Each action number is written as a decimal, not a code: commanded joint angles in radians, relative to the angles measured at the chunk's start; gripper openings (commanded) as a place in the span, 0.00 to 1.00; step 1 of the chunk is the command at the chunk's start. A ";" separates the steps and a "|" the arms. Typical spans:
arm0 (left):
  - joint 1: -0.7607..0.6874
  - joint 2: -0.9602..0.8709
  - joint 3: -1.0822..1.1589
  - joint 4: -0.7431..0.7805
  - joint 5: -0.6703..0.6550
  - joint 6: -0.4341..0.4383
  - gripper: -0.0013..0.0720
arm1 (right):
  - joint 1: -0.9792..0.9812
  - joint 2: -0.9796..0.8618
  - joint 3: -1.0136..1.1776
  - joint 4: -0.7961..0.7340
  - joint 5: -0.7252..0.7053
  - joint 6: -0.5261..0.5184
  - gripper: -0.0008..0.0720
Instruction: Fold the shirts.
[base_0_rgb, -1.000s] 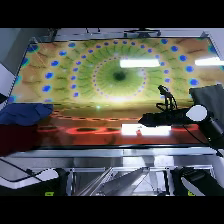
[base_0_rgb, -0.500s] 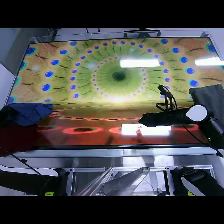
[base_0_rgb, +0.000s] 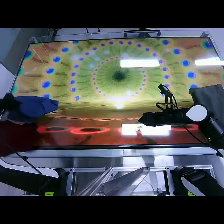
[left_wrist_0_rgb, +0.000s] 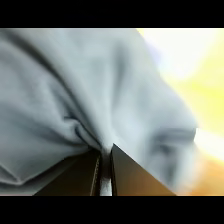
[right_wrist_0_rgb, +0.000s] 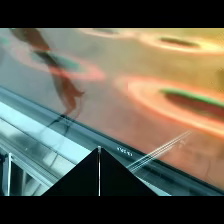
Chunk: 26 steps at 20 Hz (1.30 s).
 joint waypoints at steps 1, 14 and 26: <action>-0.108 0.003 0.196 -0.423 -0.264 0.000 0.04 | 0.001 0.000 0.000 0.002 -0.008 0.001 0.03; -1.100 0.045 0.214 -0.327 -0.140 0.018 0.04 | 0.000 0.000 0.000 -0.064 -0.003 0.001 0.04; -0.935 0.066 0.166 -0.035 -0.102 -0.030 0.99 | -0.471 -0.044 0.077 -0.095 0.047 -0.050 0.73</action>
